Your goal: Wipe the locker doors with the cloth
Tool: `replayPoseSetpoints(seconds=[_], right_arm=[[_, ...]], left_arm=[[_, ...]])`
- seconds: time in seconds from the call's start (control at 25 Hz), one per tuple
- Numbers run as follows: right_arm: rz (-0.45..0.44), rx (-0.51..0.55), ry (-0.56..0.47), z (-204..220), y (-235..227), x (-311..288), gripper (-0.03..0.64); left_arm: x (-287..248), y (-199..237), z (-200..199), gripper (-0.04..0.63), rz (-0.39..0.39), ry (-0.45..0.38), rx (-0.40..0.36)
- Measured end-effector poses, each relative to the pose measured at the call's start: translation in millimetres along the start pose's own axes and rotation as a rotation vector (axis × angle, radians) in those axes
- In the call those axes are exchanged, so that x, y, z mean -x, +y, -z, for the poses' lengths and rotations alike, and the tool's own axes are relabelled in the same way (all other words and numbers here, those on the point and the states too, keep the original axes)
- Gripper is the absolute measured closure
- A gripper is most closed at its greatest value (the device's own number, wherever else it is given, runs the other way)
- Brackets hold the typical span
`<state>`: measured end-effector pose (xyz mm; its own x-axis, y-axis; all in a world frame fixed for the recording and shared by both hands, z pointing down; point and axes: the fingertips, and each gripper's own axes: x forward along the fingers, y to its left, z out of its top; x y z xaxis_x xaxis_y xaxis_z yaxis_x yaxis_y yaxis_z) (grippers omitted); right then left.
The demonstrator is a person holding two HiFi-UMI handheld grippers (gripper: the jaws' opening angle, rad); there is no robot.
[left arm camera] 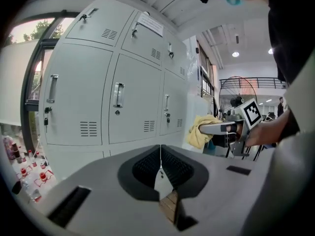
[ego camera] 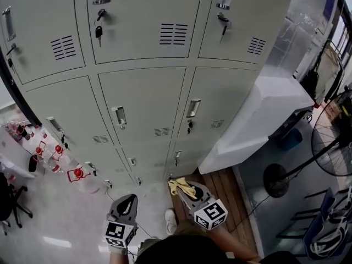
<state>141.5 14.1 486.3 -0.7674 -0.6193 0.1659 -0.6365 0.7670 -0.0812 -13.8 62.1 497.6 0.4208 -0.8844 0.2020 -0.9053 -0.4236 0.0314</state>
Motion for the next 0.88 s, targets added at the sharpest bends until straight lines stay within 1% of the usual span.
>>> replayPoseSetpoints(seconds=[0.16, 0.24, 0.32, 0.48, 0.56, 0.68, 0.8, 0.88], right_arm=[[-0.034, 0.035, -0.042, -24.2, -44.6, -32.3, 0.522], [-0.057, 0.04, -0.065, -38.3, -64.3, -46.6, 0.522], [-0.077, 0.06, -0.094, -55.7, -82.6, -60.2, 0.522], [-0.096, 0.097, -0.179, -98.9, -109.4, -85.0, 0.522], [-0.094, 0.123, -0.234, -125.2, -116.6, -94.6, 0.522], [-0.073, 0.178, -0.309, -164.0, -123.2, -107.2, 0.522], [-0.041, 0.221, -0.374, -199.5, -125.6, -115.5, 0.522], [-0.013, 0.247, -0.424, -222.6, -126.3, -117.5, 0.522]], left_arm=[[-51.3, 13.3, -31.5, 0.584, -0.023, -0.013, -0.045], [-71.1, 17.2, -47.1, 0.584, -0.036, -0.026, -0.049], [-88.6, 20.6, -61.3, 0.584, -0.051, -0.035, -0.058], [-111.6, 32.5, -89.0, 0.584, -0.094, -0.051, -0.105], [-117.2, 40.5, -103.6, 0.584, -0.11, -0.066, -0.124], [-123.0, 53.7, -121.0, 0.584, -0.124, -0.083, -0.117], [-128.2, 69.5, -126.6, 0.584, -0.116, -0.102, -0.132], [-132.2, 76.9, -131.7, 0.584, -0.102, -0.096, -0.122]])
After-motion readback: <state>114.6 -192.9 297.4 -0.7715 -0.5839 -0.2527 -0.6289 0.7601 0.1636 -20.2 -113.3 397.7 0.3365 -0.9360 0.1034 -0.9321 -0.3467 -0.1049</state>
